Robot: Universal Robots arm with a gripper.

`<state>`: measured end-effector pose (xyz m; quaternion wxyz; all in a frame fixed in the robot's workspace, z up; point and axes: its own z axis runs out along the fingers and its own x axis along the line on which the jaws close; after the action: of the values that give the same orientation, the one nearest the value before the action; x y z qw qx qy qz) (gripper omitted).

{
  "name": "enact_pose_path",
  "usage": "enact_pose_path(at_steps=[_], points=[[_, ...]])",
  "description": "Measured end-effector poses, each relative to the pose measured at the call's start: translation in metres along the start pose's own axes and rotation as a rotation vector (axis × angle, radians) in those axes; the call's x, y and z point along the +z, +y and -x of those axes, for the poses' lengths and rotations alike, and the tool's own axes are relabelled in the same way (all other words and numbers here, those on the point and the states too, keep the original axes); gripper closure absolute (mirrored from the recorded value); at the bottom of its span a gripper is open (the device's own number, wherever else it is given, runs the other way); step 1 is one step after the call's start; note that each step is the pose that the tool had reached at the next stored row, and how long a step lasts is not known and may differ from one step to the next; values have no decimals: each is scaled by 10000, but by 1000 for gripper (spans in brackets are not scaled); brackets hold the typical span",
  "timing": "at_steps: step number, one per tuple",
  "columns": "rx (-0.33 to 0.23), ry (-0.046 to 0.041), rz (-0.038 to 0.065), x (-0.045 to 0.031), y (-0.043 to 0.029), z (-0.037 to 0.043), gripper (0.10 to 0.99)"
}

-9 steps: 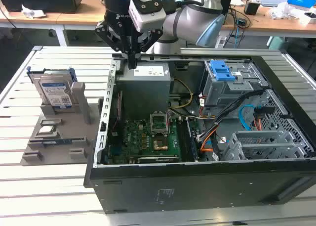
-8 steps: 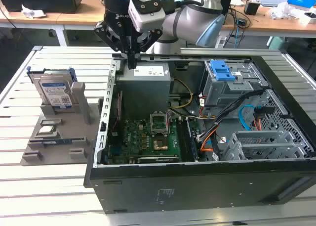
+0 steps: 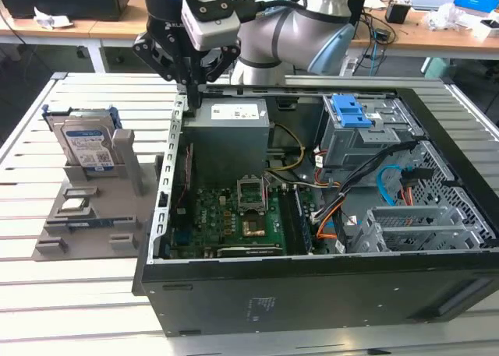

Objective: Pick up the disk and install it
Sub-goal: 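Reach for the disk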

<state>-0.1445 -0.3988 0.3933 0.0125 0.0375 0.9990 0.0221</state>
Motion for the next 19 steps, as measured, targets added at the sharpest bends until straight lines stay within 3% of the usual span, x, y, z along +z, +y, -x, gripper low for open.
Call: enact_pose_path(at_steps=[8,10,13,17,19], points=[[0,0,0,-5,-14,-192,980],[-1,0,0,-8,-24,-321,980],[-1,0,0,-11,-29,-396,980],[-2,0,0,-16,-43,-578,980],[-1,0,-1,-17,-46,-615,980]])
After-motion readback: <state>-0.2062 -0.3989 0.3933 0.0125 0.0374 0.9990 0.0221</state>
